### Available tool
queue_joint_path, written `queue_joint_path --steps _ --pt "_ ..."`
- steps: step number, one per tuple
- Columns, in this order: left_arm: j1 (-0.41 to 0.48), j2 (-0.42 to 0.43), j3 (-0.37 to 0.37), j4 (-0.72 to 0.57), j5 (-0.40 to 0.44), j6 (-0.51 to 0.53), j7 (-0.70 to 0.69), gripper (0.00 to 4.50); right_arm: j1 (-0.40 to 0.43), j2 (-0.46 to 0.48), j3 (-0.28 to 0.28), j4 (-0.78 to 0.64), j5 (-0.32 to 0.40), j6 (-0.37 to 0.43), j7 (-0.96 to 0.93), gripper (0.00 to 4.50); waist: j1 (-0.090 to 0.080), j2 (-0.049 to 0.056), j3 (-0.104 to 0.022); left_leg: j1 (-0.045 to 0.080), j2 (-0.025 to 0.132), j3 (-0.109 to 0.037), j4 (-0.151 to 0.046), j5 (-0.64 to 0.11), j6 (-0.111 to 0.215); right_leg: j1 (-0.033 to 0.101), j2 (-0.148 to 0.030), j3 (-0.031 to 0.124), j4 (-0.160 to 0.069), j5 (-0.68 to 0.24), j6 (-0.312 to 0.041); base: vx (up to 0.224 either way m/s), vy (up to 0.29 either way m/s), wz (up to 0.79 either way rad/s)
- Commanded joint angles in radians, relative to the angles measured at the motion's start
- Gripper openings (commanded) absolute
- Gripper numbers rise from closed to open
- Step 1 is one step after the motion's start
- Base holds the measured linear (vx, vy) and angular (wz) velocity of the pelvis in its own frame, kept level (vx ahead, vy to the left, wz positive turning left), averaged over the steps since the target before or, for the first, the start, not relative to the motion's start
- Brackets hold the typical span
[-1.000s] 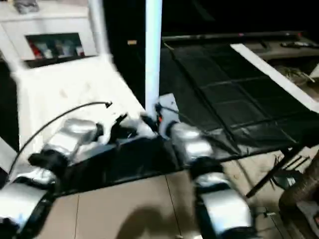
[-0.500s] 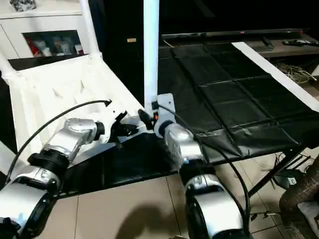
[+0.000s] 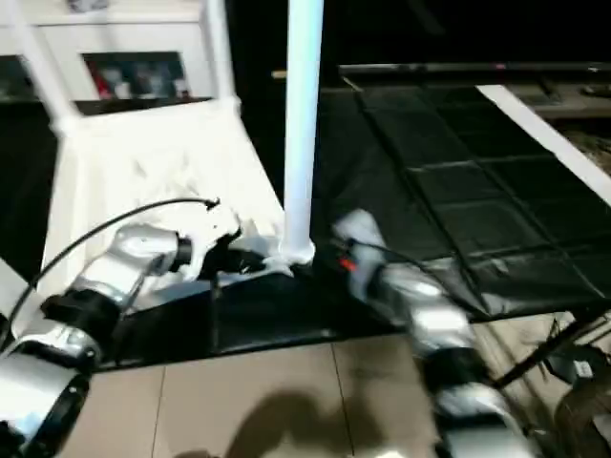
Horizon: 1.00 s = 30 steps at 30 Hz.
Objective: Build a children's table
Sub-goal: Rotate leg to tighten
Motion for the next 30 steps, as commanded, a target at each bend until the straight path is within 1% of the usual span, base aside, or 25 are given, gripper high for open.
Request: queue_joint_path --steps 1,2,5,6,7,8,10,11,12,13,14,15,16,17,18,20,21,22,23,24,25,26,28,29,30 --pt "-0.009 -0.007 -0.031 -0.037 0.003 -0.042 -0.06 0.0 0.0 -0.006 -0.015 -0.041 0.017 0.014 0.027 4.43 -0.002 -0.004 -0.074 -0.001 0.023 0.004 -0.054 -0.122 0.088 0.075 -0.065 0.055 -0.068 -0.145 -0.189 0.0 0.0 0.0" --pt "-0.009 -0.013 -0.033 -0.033 -0.001 -0.066 -0.066 0.0 0.019 -0.026 -0.029 -0.067 0.018 0.029 0.028 4.43 0.001 -0.003 -0.072 -0.002 0.02 0.005 -0.053 -0.126 0.084 0.071 -0.064 0.053 -0.069 -0.147 -0.191 0.0 0.0 0.0" --pt "-0.011 -0.018 -0.036 -0.028 -0.002 -0.089 -0.075 0.0 0.034 -0.037 -0.037 -0.086 0.025 0.044 0.023 4.43 0.006 -0.002 -0.074 0.002 0.021 0.005 -0.053 -0.137 0.073 0.069 -0.067 0.052 -0.072 -0.181 -0.183 0.0 0.0 0.0" --pt "-0.018 -0.03 -0.037 -0.01 -0.005 -0.144 -0.086 0.0 0.075 -0.046 -0.047 -0.145 0.057 0.089 0.015 4.43 0.007 0.001 -0.073 0.0 0.021 0.005 -0.053 -0.136 0.073 0.069 -0.065 0.052 -0.074 -0.184 -0.18 0.0 0.0 0.0" --pt "-0.019 -0.031 -0.037 -0.008 -0.005 -0.149 -0.087 0.0 0.079 -0.046 -0.048 -0.151 0.06 0.093 0.014 4.43 0.009 0.002 -0.072 0.001 0.02 0.005 -0.053 -0.138 0.075 0.068 -0.063 0.052 -0.078 -0.187 -0.174 0.0 0.0 0.0" --pt "-0.024 -0.033 -0.036 0.002 -0.002 -0.171 -0.085 0.0 0.095 -0.046 -0.044 -0.171 0.061 0.102 -0.002 4.43 0.012 0.002 -0.074 0.005 0.025 0.005 -0.052 -0.144 0.075 0.066 -0.064 0.053 -0.073 -0.163 -0.182 0.0 0.0 0.0" --pt "-0.034 -0.03 -0.039 0.019 0.008 -0.199 -0.081 0.0 0.109 -0.035 -0.045 -0.186 0.065 0.107 -0.014 4.43 0.014 0.0 -0.076 -0.002 0.023 0.003 -0.052 -0.132 0.071 0.07 -0.066 0.051 -0.069 -0.148 -0.181 0.0 0.0 0.0" --pt "-0.042 -0.026 -0.04 0.032 0.017 -0.211 -0.07 0.0 0.114 -0.028 -0.046 -0.192 0.066 0.106 -0.019 4.43 0.014 -0.002 -0.075 -0.003 0.02 0.003 -0.052 -0.139 0.068 0.071 -0.066 0.051 -0.073 -0.167 -0.169 0.0 0.0 0.0" --pt "-0.049 -0.02 -0.043 0.046 0.028 -0.227 -0.06 0.0 0.118 -0.023 -0.048 -0.198 0.066 0.107 -0.024 4.43 0.015 -0.001 -0.074 -0.002 0.02 0.004 -0.052 -0.144 0.065 0.07 -0.066 0.051 -0.075 -0.18 -0.164 0.0 0.0 0.0" --pt "-0.055 -0.014 -0.046 0.058 0.04 -0.244 -0.044 0.0 0.12 -0.018 -0.049 -0.2 0.063 0.101 -0.029 4.43 0.014 -0.001 -0.073 -0.003 0.02 0.003 -0.053 -0.146 0.064 0.07 -0.067 0.05 -0.075 -0.192 -0.157 0.0 0.0 0.0" --pt "-0.061 -0.007 -0.05 0.072 0.053 -0.263 -0.027 0.0 0.122 -0.014 -0.049 -0.203 0.06 0.096 -0.034 4.43 0.015 -0.001 -0.073 -0.002 0.019 0.002 -0.054 -0.157 0.057 0.069 -0.068 0.05 -0.081 -0.23 -0.138 0.0 0.0 0.0" --pt "-0.068 -0.002 -0.049 0.087 0.064 -0.282 0.0 0.0 0.122 -0.009 -0.05 -0.202 0.061 0.096 -0.04 4.43 0.015 -0.002 -0.073 -0.001 0.019 0.002 -0.055 -0.158 0.053 0.069 -0.068 0.05 -0.081 -0.237 -0.135 0.0 0.0 0.0" --pt "-0.069 -0.002 -0.049 0.088 0.065 -0.284 0.003 0.0 0.122 -0.009 -0.05 -0.203 0.061 0.097 -0.04 4.43 0.014 -0.001 -0.072 -0.002 0.019 0.002 -0.055 -0.161 0.048 0.069 -0.067 0.05 -0.081 -0.245 -0.131 0.0 0.0 0.0" --pt "-0.083 0.007 -0.044 0.117 0.082 -0.313 0.046 0.0 0.126 -0.005 -0.05 -0.217 0.068 0.109 -0.053 4.43 0.014 -0.001 -0.071 -0.003 0.019 0.001 -0.056 -0.164 0.046 0.069 -0.067 0.049 -0.083 -0.257 -0.123 0.0 0.0 0.0" --pt "-0.09 0.012 -0.036 0.123 0.082 -0.305 0.059 0.0 0.127 -0.003 -0.05 -0.22 0.069 0.11 -0.059 4.43 0.014 -0.002 -0.072 -0.003 0.019 0.0 -0.056 -0.162 0.043 0.07 -0.067 0.049 -0.082 -0.256 -0.119 0.0 0.0 0.0" --pt "-0.102 0.027 -0.02 0.124 0.081 -0.296 0.085 0.0 0.131 0.004 -0.048 -0.23 0.075 0.115 -0.071 4.43 0.011 -0.003 -0.073 -0.004 0.02 -0.002 -0.058 -0.152 0.04 0.071 -0.069 0.05 -0.078 -0.238 -0.122 0.0 0.0 0.0" --pt "-0.103 0.028 -0.019 0.126 0.081 -0.3 0.085 0.27 0.132 0.004 -0.048 -0.232 0.075 0.116 -0.072 4.48 0.009 -0.002 -0.073 -0.004 0.02 -0.002 -0.057 -0.152 0.041 0.069 -0.068 0.05 -0.077 -0.235 -0.124 0.0 0.0 0.0" --pt "-0.104 0.03 -0.01 0.127 0.076 -0.307 0.083 0.43 0.135 0.006 -0.047 -0.239 0.078 0.12 -0.076 4.5 0.005 -0.004 -0.072 -0.007 0.019 -0.002 -0.057 -0.149 0.039 0.073 -0.068 0.05 -0.076 -0.226 -0.129 0.0 0.0 0.0" --pt "-0.097 0.034 0.005 0.111 0.059 -0.309 0.067 0.53 0.143 0.009 -0.046 -0.253 0.079 0.121 -0.081 4.5 0.001 -0.005 -0.074 -0.009 0.018 -0.002 -0.056 -0.14 0.041 0.074 -0.069 0.05 -0.074 -0.206 -0.136 0.0 0.0 0.0" --pt "-0.095 0.038 0.009 0.105 0.05 -0.315 0.059 0.53 0.147 0.011 -0.046 -0.26 0.079 0.121 -0.084 4.5 0.002 -0.004 -0.074 -0.009 0.018 -0.001 -0.055 -0.136 0.043 0.074 -0.07 0.05 -0.073 -0.195 -0.142 0.0 0.0 0.0" --pt "-0.095 0.038 0.009 0.105 0.05 -0.315 0.059 0.66 0.147 0.011 -0.046 -0.26 0.079 0.121 -0.084 4.5 0.001 -0.005 -0.074 -0.009 0.018 -0.001 -0.054 -0.133 0.045 0.074 -0.07 0.05 -0.073 -0.189 -0.146 0.0 0.0 0.0" --pt "-0.085 0.044 0.018 0.083 0.036 -0.318 0.056 0.79 0.16 0.014 -0.046 -0.279 0.087 0.127 -0.081 4.5 0.003 -0.004 -0.076 -0.008 0.02 0.0 -0.053 -0.123 0.049 0.074 -0.07 0.051 -0.067 -0.159 -0.16 0.0 0.0 0.0" --pt "-0.072 0.056 0.024 0.059 0.04 -0.319 0.08 0.95 0.173 0.014 -0.041 -0.295 0.082 0.124 -0.084 4.5 0.001 0.001 -0.074 -0.007 0.022 0.0 -0.054 -0.132 0.053 0.071 -0.068 0.051 -0.067 -0.146 -0.167 0.0 0.0 0.0" --pt "-0.053 0.072 0.031 0.029 0.045 -0.307 0.11 1.01 0.185 0.015 -0.041 -0.312 0.083 0.127 -0.091 4.5 0.0 0.004 -0.075 -0.005 0.023 -0.001 -0.054 -0.135 0.05 0.072 -0.067 0.051 -0.066 -0.143 -0.168 0.0 0.0 0.0" --pt "-0.053 0.072 0.031 0.029 0.045 -0.307 0.11 1.11 0.185 0.015 -0.041 -0.312 0.083 0.127 -0.091 4.5 -0.001 0.003 -0.074 -0.006 0.023 -0.001 -0.055 -0.14 0.048 0.071 -0.068 0.051 -0.065 -0.144 -0.169 0.0 0.0 0.0"
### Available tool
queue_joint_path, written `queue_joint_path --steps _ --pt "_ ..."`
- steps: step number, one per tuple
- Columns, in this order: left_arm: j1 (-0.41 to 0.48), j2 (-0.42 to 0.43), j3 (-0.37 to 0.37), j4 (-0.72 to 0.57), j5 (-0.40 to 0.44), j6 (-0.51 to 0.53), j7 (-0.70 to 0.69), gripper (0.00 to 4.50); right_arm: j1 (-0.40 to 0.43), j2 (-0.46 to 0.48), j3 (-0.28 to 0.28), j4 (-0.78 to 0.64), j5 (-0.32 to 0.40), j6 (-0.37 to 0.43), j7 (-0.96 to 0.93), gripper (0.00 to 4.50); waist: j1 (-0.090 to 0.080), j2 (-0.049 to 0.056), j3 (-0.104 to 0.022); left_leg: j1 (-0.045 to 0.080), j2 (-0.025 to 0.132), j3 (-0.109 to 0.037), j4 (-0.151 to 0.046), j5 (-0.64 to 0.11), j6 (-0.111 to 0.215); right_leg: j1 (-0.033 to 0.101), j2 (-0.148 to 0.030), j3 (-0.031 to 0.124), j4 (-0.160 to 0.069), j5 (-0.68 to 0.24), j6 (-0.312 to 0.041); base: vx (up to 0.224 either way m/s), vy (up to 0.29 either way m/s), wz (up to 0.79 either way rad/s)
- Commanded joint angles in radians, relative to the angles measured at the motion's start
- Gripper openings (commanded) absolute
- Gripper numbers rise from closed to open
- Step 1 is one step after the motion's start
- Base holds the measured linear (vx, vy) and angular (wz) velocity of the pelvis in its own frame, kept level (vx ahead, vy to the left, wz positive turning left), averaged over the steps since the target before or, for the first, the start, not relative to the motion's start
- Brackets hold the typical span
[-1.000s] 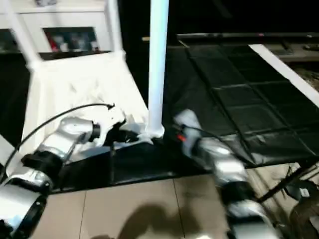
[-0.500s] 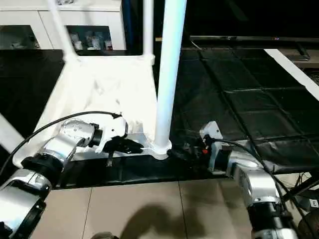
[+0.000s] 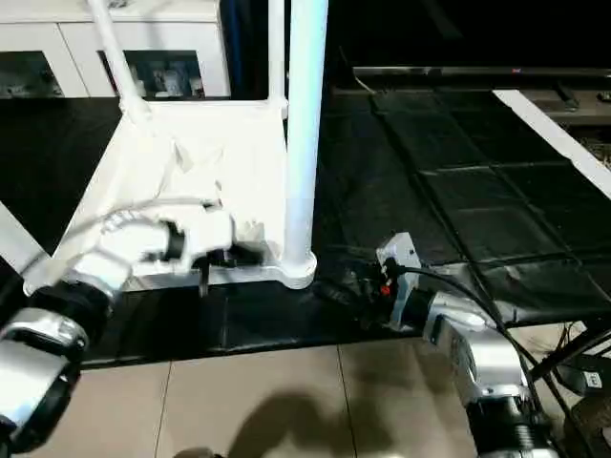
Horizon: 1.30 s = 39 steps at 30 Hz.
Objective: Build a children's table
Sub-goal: Rotate leg to tighten
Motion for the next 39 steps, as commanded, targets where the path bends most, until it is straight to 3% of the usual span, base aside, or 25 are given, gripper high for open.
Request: queue_joint_path --steps 1,4,5,7,8,9,10,11,13,14,15,16,19,24,29,34,35,36,37,39 --pt "0.047 0.034 0.02 -0.074 0.003 0.021 0.056 1.11 0.019 0.002 -0.009 -0.044 0.011 0.012 -0.022 4.5 -0.001 0.006 -0.073 0.0 0.02 0.0 -0.059 -0.144 0.047 0.069 -0.066 0.05 -0.068 -0.15 -0.176 0.0 0.0 0.0" --pt "0.13 0.034 0.093 -0.217 -0.073 0.115 0.088 1.34 0.041 0.004 -0.006 -0.082 0.013 0.006 -0.036 4.5 -0.008 0.01 -0.072 0.001 0.024 -0.001 -0.063 -0.172 0.028 0.071 -0.071 0.053 -0.068 -0.177 -0.178 0.0 0.0 0.0" --pt "0.155 0.029 0.118 -0.262 -0.102 0.148 0.092 1.45 0.047 0.005 -0.005 -0.094 0.012 0.002 -0.041 4.5 -0.007 0.011 -0.07 0.005 0.021 0.001 -0.062 -0.181 0.029 0.064 -0.066 0.052 -0.074 -0.2 -0.177 0.0 0.0 0.0" --pt "0.258 -0.024 0.219 -0.454 -0.24 0.294 0.16 1.67 0.066 0.034 -0.015 -0.142 0.015 0.0 -0.096 4.5 -0.007 0.014 -0.069 0.005 0.027 0.0 -0.066 -0.195 0.015 0.067 -0.071 0.054 -0.069 -0.207 -0.186 0.0 0.0 0.0" --pt "0.258 -0.024 0.219 -0.454 -0.24 0.294 0.16 1.74 0.066 0.034 -0.015 -0.142 0.015 0.0 -0.096 4.5 -0.01 0.011 -0.062 0.006 0.025 0.0 -0.069 -0.244 0.017 0.062 -0.068 0.051 -0.083 -0.27 -0.187 0.0 0.0 0.0" --pt "0.328 -0.062 0.269 -0.564 -0.319 0.358 0.216 1.74 0.077 0.052 -0.016 -0.172 0.009 0.013 -0.136 4.5 -0.008 0.015 -0.065 0.013 0.027 0.0 -0.068 -0.254 0.011 0.06 -0.069 0.052 -0.08 -0.28 -0.188 0.0 0.0 0.0" --pt "0.429 -0.109 0.315 -0.684 -0.388 0.415 0.298 1.79 0.097 0.07 -0.007 -0.216 -0.006 0.023 -0.179 4.5 -0.012 0.009 -0.063 0.001 0.03 -0.003 -0.07 -0.248 0.009 0.067 -0.072 0.054 -0.077 -0.278 -0.184 0.0 0.0 0.0" --pt "0.473 -0.123 0.321 -0.727 -0.4 0.431 0.338 1.87 0.105 0.075 -0.001 -0.232 -0.016 0.026 -0.197 4.5 -0.014 0.008 -0.057 0.0 0.025 -0.001 -0.073 -0.258 0.02 0.061 -0.063 0.05 -0.088 -0.318 -0.163 0.0 0.0 0.0" --pt "0.515 -0.135 0.324 -0.768 -0.407 0.446 0.378 2.1 0.118 0.079 0.01 -0.253 -0.034 0.025 -0.22 4.5 -0.019 0.008 -0.055 0.002 0.019 0.0 -0.073 -0.276 0.022 0.06 -0.059 0.051 -0.098 -0.383 -0.12 0.0 0.0 0.0" --pt "0.634 -0.19 0.344 -0.879 -0.392 0.454 0.49 2.15 0.147 0.1 0.017 -0.288 -0.054 0.014 -0.268 4.5 -0.023 -0.021 -0.056 0.003 0.018 0.001 -0.072 -0.268 0.025 0.06 -0.06 0.05 -0.097 -0.431 -0.086 0.0 0.0 0.0" --pt "0.634 -0.19 0.344 -0.879 -0.392 0.454 0.49 2.15 0.147 0.1 0.017 -0.288 -0.054 0.014 -0.268 4.5 -0.023 -0.011 -0.057 0.002 0.024 -0.003 -0.075 -0.259 0.022 0.061 -0.066 0.052 -0.098 -0.432 -0.083 0.0 0.0 0.0" --pt "0.698 -0.228 0.362 -0.941 -0.377 0.452 0.546 2.15 0.164 0.117 0.019 -0.307 -0.06 0.004 -0.295 4.5 -0.033 -0.015 -0.048 0.001 0.017 0.002 -0.075 -0.273 0.032 0.053 -0.057 0.05 -0.115 -0.489 -0.05 0.0 0.0 0.0" --pt "0.822 -0.297 0.389 -1.073 -0.332 0.474 0.636 2.15 0.197 0.144 0.03 -0.346 -0.07 0.007 -0.338 4.5 -0.041 -0.019 -0.047 0.0 0.02 -0.003 -0.08 -0.291 0.029 0.05 -0.057 0.048 -0.125 -0.53 -0.015 0.0 0.0 0.0" --pt "1.006 -0.324 0.358 -1.214 -0.294 0.464 0.73 2.15 0.239 0.164 0.052 -0.365 -0.056 0.004 -0.352 4.5 -0.056 -0.021 -0.042 -0.001 0.018 -0.007 -0.085 -0.335 0.036 0.047 -0.052 0.046 -0.134 -0.54 0.007 0.0 0.0 0.0" --pt "1.075 -0.34 0.372 -1.244 -0.245 0.47 0.787 2.15 0.249 0.18 0.049 -0.358 -0.061 -0.005 -0.373 4.5 -0.054 -0.025 -0.046 0.0 0.022 -0.009 -0.087 -0.317 0.036 0.048 -0.05 0.051 -0.129 -0.472 0.005 0.0 0.0 0.0" --pt "1.115 -0.348 0.388 -1.263 -0.248 0.474 0.835 2.15 0.251 0.19 0.05 -0.346 -0.063 -0.017 -0.393 4.5 -0.054 -0.023 -0.047 -0.003 0.022 -0.012 -0.09 -0.326 0.027 0.053 -0.051 0.052 -0.123 -0.431 -0.004 0.0 0.0 0.0" --pt "1.122 -0.351 0.39 -1.268 -0.256 0.474 0.842 2.15 0.25 0.191 0.052 -0.349 -0.064 -0.015 -0.395 4.5 -0.055 -0.02 -0.049 -0.059 -0.005 -0.066 -0.097 -0.29 0.117 0.095 -0.075 -0.009 -0.113 -0.353 -0.031 0.0 0.0 0.0" --pt "1.128 -0.351 0.388 -1.27 -0.259 0.47 0.843 2.15 0.251 0.189 0.056 -0.352 -0.062 -0.015 -0.39 4.5 -0.052 -0.004 -0.053 -0.053 -0.007 -0.074 -0.089 -0.265 0.136 0.098 -0.08 -0.02 -0.109 -0.324 -0.058 0.008 -0.017 0.4" --pt "1.134 -0.349 0.384 -1.271 -0.258 0.458 0.839 2.15 0.252 0.185 0.06 -0.355 -0.061 -0.014 -0.381 4.5 -0.058 -0.002 -0.049 -0.067 -0.012 -0.088 -0.082 -0.233 0.167 0.107 -0.08 -0.034 -0.113 -0.295 -0.088 0.009 -0.017 0.54" --pt "1.141 -0.344 0.373 -1.272 -0.252 0.443 0.83 2.15 0.259 0.173 0.062 -0.36 -0.047 -0.012 -0.352 4.5 -0.055 0.007 -0.043 -0.071 -0.015 -0.105 -0.076 -0.243 0.174 0.114 -0.084 -0.053 -0.11 -0.313 -0.114 0.009 -0.014 0.54"
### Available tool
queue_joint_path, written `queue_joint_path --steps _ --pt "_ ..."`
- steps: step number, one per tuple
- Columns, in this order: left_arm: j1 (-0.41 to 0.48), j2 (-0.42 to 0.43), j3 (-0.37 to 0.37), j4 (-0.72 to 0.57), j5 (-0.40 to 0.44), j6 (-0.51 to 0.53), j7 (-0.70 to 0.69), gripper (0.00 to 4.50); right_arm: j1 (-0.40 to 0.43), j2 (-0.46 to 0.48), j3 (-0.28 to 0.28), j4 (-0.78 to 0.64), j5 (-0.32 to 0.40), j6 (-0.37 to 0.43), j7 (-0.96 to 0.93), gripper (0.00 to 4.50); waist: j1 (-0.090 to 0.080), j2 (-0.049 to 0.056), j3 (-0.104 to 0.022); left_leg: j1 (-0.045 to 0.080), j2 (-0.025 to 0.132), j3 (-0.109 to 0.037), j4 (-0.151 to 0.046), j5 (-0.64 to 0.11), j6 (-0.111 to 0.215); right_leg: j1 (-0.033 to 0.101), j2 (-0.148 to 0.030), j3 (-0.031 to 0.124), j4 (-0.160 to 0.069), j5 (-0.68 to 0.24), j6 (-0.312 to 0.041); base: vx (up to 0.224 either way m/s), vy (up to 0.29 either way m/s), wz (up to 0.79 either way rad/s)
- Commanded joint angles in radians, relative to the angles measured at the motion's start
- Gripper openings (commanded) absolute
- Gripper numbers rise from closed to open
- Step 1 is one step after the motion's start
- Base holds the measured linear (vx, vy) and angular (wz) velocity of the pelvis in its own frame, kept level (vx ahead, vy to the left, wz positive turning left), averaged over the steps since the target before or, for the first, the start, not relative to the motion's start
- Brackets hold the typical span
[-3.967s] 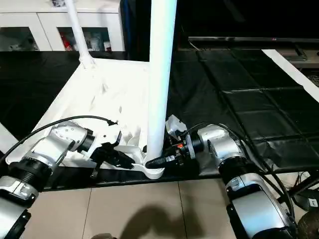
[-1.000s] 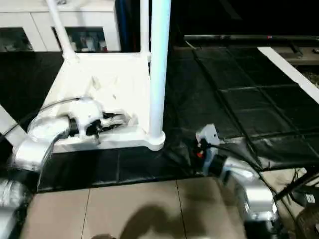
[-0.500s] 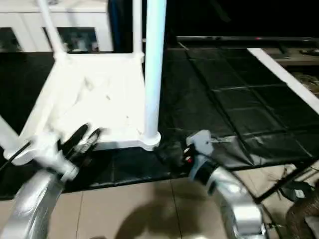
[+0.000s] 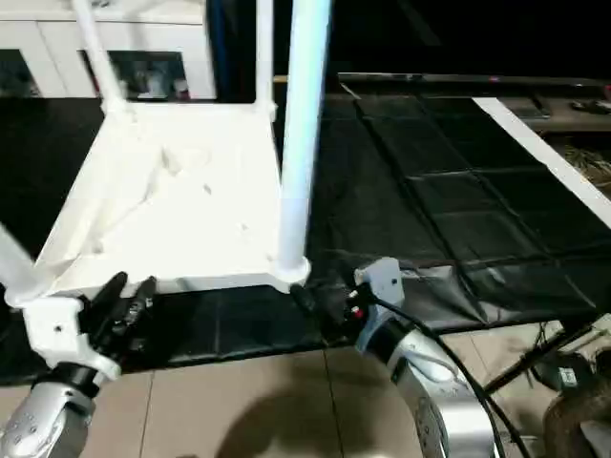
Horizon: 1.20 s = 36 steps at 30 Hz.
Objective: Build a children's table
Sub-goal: Rotate leg to tighten
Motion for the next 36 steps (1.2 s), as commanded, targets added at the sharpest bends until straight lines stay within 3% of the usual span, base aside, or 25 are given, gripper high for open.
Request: queue_joint_path --steps 1,2,3,4,5,6,7,8,9,10,12,13,14,15,16,17,20,23,28,32,36 --pt "0.009 0.001 -0.01 -0.019 0.008 -0.016 -0.005 2.15 0.006 -0.019 0.006 -0.012 0.025 -0.003 0.04 4.5 0.002 0.018 -0.03 -0.035 0.003 -0.019 -0.082 -0.275 0.151 0.075 -0.068 0.025 -0.073 -0.334 -0.132 0.003 -0.012 0.5" --pt "0.012 0.001 -0.013 -0.021 0.01 -0.017 -0.002 2.15 0.012 -0.024 0.001 -0.015 0.044 0.0 0.055 4.5 0.006 0.018 -0.034 0.044 0.056 0.015 -0.066 -0.333 0.078 0.025 -0.069 0.081 -0.092 -0.363 -0.134 0.003 -0.012 0.5" --pt "0.014 0.0 -0.016 -0.022 0.011 -0.018 0.0 2.15 0.016 -0.027 -0.004 -0.017 0.056 0.001 0.065 4.5 0.001 0.011 -0.028 0.028 0.053 0.024 -0.078 -0.325 0.058 0.033 -0.066 0.092 -0.085 -0.342 -0.138 0.022 -0.028 0.31" --pt "0.016 0.003 -0.019 -0.024 0.014 -0.023 0.003 2.15 0.018 -0.039 0.0 -0.017 0.057 -0.003 0.08 4.5 0.013 0.009 -0.026 0.035 0.057 0.047 -0.088 -0.353 0.023 0.031 -0.06 0.097 -0.086 -0.358 -0.121 0.0 0.0 0.0" --pt "0.018 0.004 -0.022 -0.025 0.017 -0.027 0.005 2.15 0.02 -0.048 0.003 -0.017 0.057 -0.006 0.091 4.5 0.011 0.0 -0.025 0.029 0.052 0.055 -0.092 -0.354 0.021 0.036 -0.062 0.102 -0.083 -0.375 -0.107 0.0 0.0 0.0" --pt "0.018 0.004 -0.023 -0.025 0.017 -0.027 0.006 2.15 0.02 -0.05 0.004 -0.016 0.056 -0.007 0.093 4.5 0.019 -0.001 -0.029 0.032 0.047 0.066 -0.095 -0.338 0.033 0.038 -0.073 0.112 -0.087 -0.427 -0.093 0.0 0.0 0.0" --pt "0.023 0.012 -0.029 -0.025 0.026 -0.052 0.005 2.15 0.02 -0.065 0.008 -0.01 0.051 -0.012 0.109 4.5 0.024 -0.01 -0.032 0.02 0.04 0.076 -0.091 -0.283 0.067 0.049 -0.093 0.128 -0.096 -0.469 -0.082 0.0 0.0 0.0" --pt "0.027 0.017 -0.034 -0.023 0.028 -0.071 -0.001 2.15 0.018 -0.072 0.008 -0.003 0.05 -0.016 0.118 4.5 0.035 -0.008 -0.033 0.017 0.04 0.081 -0.082 -0.233 0.103 0.052 -0.12 0.148 -0.107 -0.505 -0.079 0.0 0.0 0.0" --pt "0.032 0.019 -0.035 -0.024 0.028 -0.062 -0.001 2.15 0.014 -0.075 0.007 0.003 0.049 -0.019 0.121 4.5 0.039 -0.005 -0.034 0.019 0.043 0.079 -0.082 -0.221 0.115 0.052 -0.123 0.15 -0.109 -0.511 -0.083 0.0 0.0 0.0" --pt "0.034 0.02 -0.035 -0.024 0.026 -0.054 0.0 2.15 0.012 -0.076 0.007 0.006 0.048 -0.02 0.123 4.5 0.038 -0.005 -0.037 0.021 0.043 0.084 -0.085 -0.211 0.125 0.049 -0.111 0.149 -0.102 -0.488 -0.088 -0.004 0.059 -0.1" --pt "0.035 0.021 -0.033 -0.024 0.025 -0.051 0.001 2.15 0.004 -0.076 0.005 0.013 0.048 -0.02 0.123 4.5 0.026 0.0 -0.039 0.036 0.049 0.086 -0.099 -0.252 0.111 0.034 -0.074 0.139 -0.088 -0.433 -0.097 -0.001 0.06 -0.1" --pt "0.034 0.023 -0.021 -0.021 0.029 -0.063 0.01 2.15 -0.003 -0.077 0.006 0.021 0.051 -0.022 0.124 4.5 0.019 -0.002 -0.044 0.047 0.053 0.085 -0.101 -0.286 0.082 0.025 -0.055 0.138 -0.076 -0.369 -0.101 0.014 0.057 -0.05" --pt "0.028 0.022 -0.008 -0.019 0.032 -0.061 0.025 2.15 -0.006 -0.077 0.007 0.023 0.055 -0.022 0.128 4.5 0.015 0.003 -0.046 0.052 0.059 0.079 -0.104 -0.318 0.035 0.02 -0.039 0.14 -0.065 -0.276 -0.1 0.014 0.057 -0.05" --pt "0.022 0.02 0.005 -0.018 0.034 -0.056 0.041 2.15 -0.009 -0.079 0.01 0.025 0.06 -0.023 0.135 4.5 0.01 0.001 -0.044 0.05 0.061 0.077 -0.108 -0.343 0.009 0.02 -0.033 0.141 -0.06 -0.245 -0.094 0.0 0.0 0.0" --pt "0.019 0.019 0.011 -0.017 0.033 -0.055 0.046 2.15 -0.01 -0.08 0.012 0.025 0.06 -0.024 0.137 4.5 0.008 -0.008 -0.041 0.055 0.057 0.08 -0.109 -0.41 -0.018 0.015 -0.032 0.145 -0.062 -0.244 -0.082 0.0 0.0 0.0" --pt "0.017 0.019 0.017 -0.014 0.03 -0.056 0.054 2.15 -0.01 -0.082 0.015 0.026 0.06 -0.027 0.141 4.5 0.006 -0.012 -0.037 0.057 0.05 0.08 -0.108 -0.466 -0.024 0.01 -0.034 0.152 -0.068 -0.311 -0.068 0.0 0.0 0.0" --pt "0.013 0.021 0.068 -0.013 0.045 -0.085 0.107 2.49 -0.018 -0.086 0.026 0.028 0.076 -0.033 0.177 4.5 0.002 -0.023 -0.037 0.056 0.044 0.079 -0.104 -0.477 -0.01 0.006 -0.044 0.155 -0.086 -0.436 -0.028 0.0 0.0 0.0" --pt "-0.003 0.022 0.121 -0.018 0.049 -0.114 0.155 2.53 -0.044 -0.086 0.039 0.046 0.084 -0.042 0.215 4.5 0.0 -0.026 -0.034 0.055 0.042 0.076 -0.104 -0.481 -0.01 0.003 -0.047 0.152 -0.094 -0.512 -0.008 0.0 0.0 0.0" --pt "-0.048 0.034 0.164 -0.02 0.072 -0.099 0.212 2.97 -0.098 -0.063 0.055 0.085 0.073 -0.053 0.214 4.5 -0.003 -0.025 -0.034 0.059 0.041 0.071 -0.104 -0.501 -0.021 -0.003 -0.043 0.149 -0.096 -0.531 -0.003 0.0 0.0 0.0" --pt "-0.124 0.073 0.192 0.024 0.075 -0.082 0.238 3.31 -0.165 -0.042 0.074 0.151 0.062 -0.081 0.225 4.5 -0.001 -0.023 -0.037 0.067 0.039 0.07 -0.103 -0.53 -0.029 -0.009 -0.039 0.148 -0.093 -0.496 -0.017 0.0 0.0 0.0" --pt "-0.186 0.12 0.19 0.092 0.053 -0.076 0.191 3.65 -0.248 -0.007 0.06 0.247 0.019 -0.128 0.165 4.5 0.0 -0.022 -0.042 0.061 0.039 0.07 -0.105 -0.503 -0.033 -0.004 -0.039 0.151 -0.081 -0.423 -0.038 0.0 0.0 0.0"
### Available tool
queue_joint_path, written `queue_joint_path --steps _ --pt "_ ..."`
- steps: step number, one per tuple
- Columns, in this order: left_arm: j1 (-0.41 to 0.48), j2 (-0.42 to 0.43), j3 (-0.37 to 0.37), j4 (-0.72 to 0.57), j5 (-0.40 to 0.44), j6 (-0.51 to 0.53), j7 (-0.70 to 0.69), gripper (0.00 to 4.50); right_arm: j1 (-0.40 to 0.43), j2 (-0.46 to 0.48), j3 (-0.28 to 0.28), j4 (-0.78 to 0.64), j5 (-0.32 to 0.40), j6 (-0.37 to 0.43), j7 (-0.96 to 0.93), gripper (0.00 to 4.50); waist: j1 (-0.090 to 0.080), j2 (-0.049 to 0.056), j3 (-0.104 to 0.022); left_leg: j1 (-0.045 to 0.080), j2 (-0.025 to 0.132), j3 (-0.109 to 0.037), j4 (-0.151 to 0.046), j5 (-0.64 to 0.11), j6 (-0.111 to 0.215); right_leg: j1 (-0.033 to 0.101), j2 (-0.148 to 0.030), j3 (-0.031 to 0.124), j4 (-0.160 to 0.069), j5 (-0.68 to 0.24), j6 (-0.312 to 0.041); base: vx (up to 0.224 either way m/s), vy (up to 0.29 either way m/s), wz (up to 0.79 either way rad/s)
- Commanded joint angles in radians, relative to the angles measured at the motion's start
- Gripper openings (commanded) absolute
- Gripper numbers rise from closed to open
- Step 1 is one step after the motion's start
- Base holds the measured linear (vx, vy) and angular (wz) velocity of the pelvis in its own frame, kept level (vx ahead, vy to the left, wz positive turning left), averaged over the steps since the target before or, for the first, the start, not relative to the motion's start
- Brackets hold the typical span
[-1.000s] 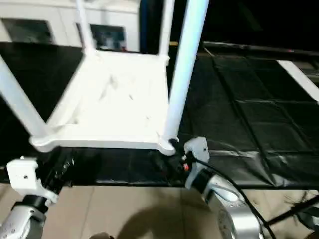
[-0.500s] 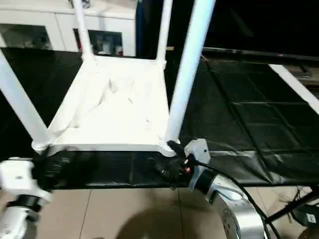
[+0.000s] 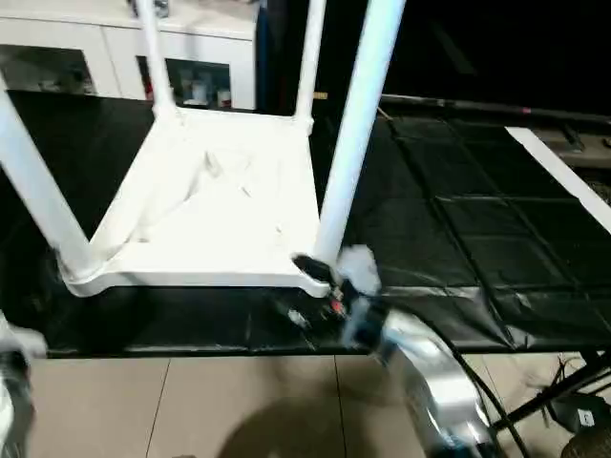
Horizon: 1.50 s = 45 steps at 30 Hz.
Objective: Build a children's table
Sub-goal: Flip table
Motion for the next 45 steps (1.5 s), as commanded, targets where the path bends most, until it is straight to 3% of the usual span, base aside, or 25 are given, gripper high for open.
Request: queue_joint_path --steps 1,4,7,8,15,16,19,24,29,38,45 --pt "-0.033 0.025 -0.013 0.048 -0.014 0.016 -0.038 3.65 -0.049 0.01 -0.026 0.059 -0.031 -0.038 -0.048 4.5 -0.002 0.02 -0.036 0.014 0.033 -0.027 -0.09 -0.489 -0.065 -0.003 -0.046 0.037 -0.078 -0.387 -0.082 0.0 0.0 0.0" --pt "-0.069 0.046 -0.007 0.087 -0.017 0.034 -0.045 3.78 -0.073 0.015 -0.042 0.089 -0.035 -0.056 -0.072 4.5 0.004 0.022 -0.044 0.014 0.037 -0.02 -0.087 -0.409 -0.059 -0.001 -0.041 0.04 -0.062 -0.252 -0.114 0.0 0.0 0.0" --pt "-0.129 0.079 -0.007 0.153 -0.032 0.048 -0.064 4.15 -0.098 0.012 -0.069 0.139 -0.038 -0.086 -0.098 4.5 0.006 0.024 -0.049 0.007 0.034 -0.017 -0.085 -0.361 -0.054 0.008 -0.042 0.04 -0.052 -0.181 -0.136 0.0 0.0 0.0" --pt "-0.145 0.085 -0.008 0.176 -0.036 0.056 -0.069 4.15 -0.102 0.011 -0.073 0.153 -0.042 -0.097 -0.101 4.5 0.009 0.024 -0.05 0.011 0.032 -0.013 -0.081 -0.348 -0.049 0.004 -0.041 0.041 -0.051 -0.166 -0.141 0.0 0.0 0.0" --pt "-0.247 0.074 -0.023 0.283 -0.057 0.054 -0.075 4.15 -0.114 0.005 -0.106 0.198 -0.049 -0.133 -0.146 4.5 0.006 0.028 -0.05 0.006 0.032 -0.014 -0.083 -0.359 -0.055 0.011 -0.044 0.04 -0.05 -0.18 -0.152 0.0 0.0 0.0" --pt "-0.252 0.07 -0.028 0.285 -0.064 0.056 -0.081 4.15 -0.113 0.002 -0.106 0.199 -0.047 -0.132 -0.146 4.5 0.005 0.034 -0.049 0.006 0.032 -0.014 -0.083 -0.368 -0.056 0.01 -0.044 0.04 -0.053 -0.193 -0.151 0.0 0.0 0.0" --pt "-0.257 0.059 -0.044 0.283 -0.077 0.076 -0.086 3.78 -0.098 -0.012 -0.089 0.177 -0.033 -0.112 -0.103 4.5 0.006 0.032 -0.048 0.007 0.034 -0.014 -0.082 -0.377 -0.051 0.01 -0.044 0.04 -0.053 -0.206 -0.155 0.0 0.0 0.0" --pt "-0.268 0.03 -0.041 0.293 -0.105 0.101 -0.069 3.36 -0.063 -0.031 -0.015 0.101 0.008 -0.072 0.04 4.5 0.009 0.029 -0.048 0.001 0.035 -0.014 -0.081 -0.357 -0.028 0.012 -0.045 0.04 -0.054 -0.207 -0.154 0.0 0.0 0.0" --pt "-0.264 0.016 -0.047 0.297 -0.113 0.134 -0.057 2.91 -0.059 -0.051 0.044 0.054 0.042 -0.004 0.132 4.5 0.007 0.027 -0.046 0.003 0.036 -0.015 -0.082 -0.369 -0.027 0.01 -0.044 0.04 -0.056 -0.236 -0.152 0.0 0.0 0.0" --pt "-0.263 -0.002 -0.044 0.295 -0.146 0.188 -0.05 2.24 -0.051 -0.06 0.067 0.012 0.068 0.063 0.171 4.5 0.019 0.026 -0.044 0.003 0.037 -0.016 -0.084 -0.377 -0.039 0.006 -0.047 0.041 -0.061 -0.273 -0.137 0.0 0.0 0.0" --pt "-0.265 -0.015 -0.047 0.286 -0.185 0.222 -0.068 2.12 -0.037 -0.059 0.076 -0.002 0.067 0.078 0.167 4.5 0.024 0.026 -0.045 0.002 0.037 -0.014 -0.083 -0.357 -0.04 0.008 -0.048 0.042 -0.057 -0.244 -0.143 0.0 0.0 0.0"
